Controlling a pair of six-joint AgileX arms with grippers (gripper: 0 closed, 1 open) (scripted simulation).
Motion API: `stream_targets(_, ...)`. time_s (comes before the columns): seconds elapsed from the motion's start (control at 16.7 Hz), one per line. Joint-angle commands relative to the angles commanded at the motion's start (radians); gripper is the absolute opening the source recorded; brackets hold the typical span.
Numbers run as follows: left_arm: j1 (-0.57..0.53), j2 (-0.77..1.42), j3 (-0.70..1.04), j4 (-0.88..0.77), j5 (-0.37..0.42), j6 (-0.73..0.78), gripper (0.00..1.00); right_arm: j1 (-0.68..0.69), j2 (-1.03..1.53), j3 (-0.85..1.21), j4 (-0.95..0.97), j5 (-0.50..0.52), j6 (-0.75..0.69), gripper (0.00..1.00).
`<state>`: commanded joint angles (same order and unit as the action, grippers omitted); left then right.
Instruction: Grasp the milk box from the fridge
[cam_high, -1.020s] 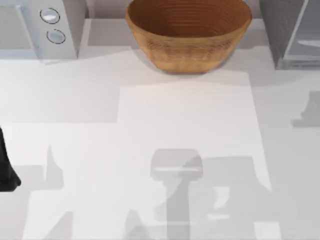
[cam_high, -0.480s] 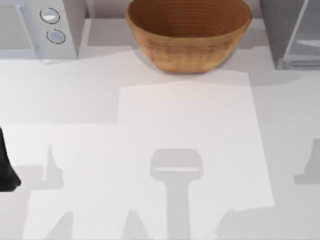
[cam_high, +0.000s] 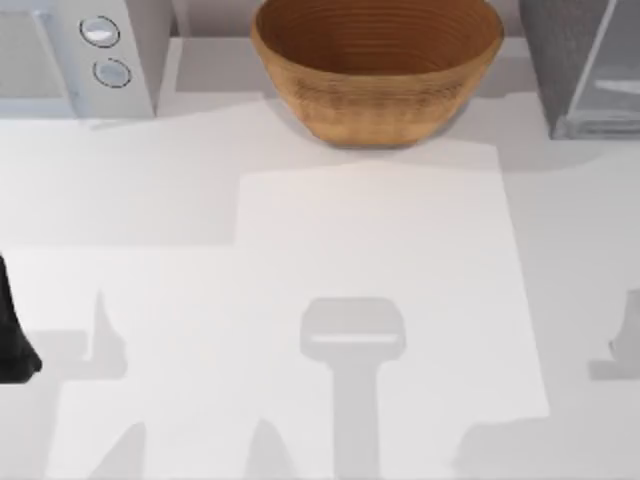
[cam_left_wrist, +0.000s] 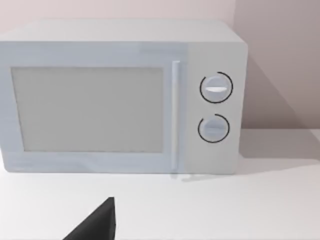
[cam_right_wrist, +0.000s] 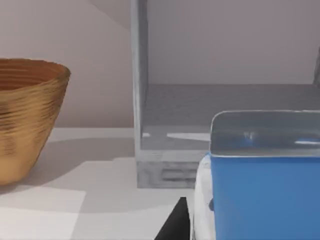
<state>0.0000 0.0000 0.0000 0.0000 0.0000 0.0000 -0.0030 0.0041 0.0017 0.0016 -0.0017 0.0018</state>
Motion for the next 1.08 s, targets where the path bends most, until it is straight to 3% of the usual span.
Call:
stream_targets(0.24, 0.0, 0.0, 0.0, 0.0, 0.0, 0.0, 1.0, -0.002, 0.061, 0.016, 0.061, -0.03, -0.001, 0.0)
stream_targets(0.48, 0.0, 0.0, 0.0, 0.0, 0.0, 0.0, 1.0, -0.012, 0.292, 0.069, 0.28, -0.127, -0.005, 0.0)
stream_targets(1.08, 0.0, 0.0, 0.0, 0.0, 0.0, 0.0, 1.0, -0.047, 1.356, 0.243, 1.094, -0.495, 0.015, 0.0)
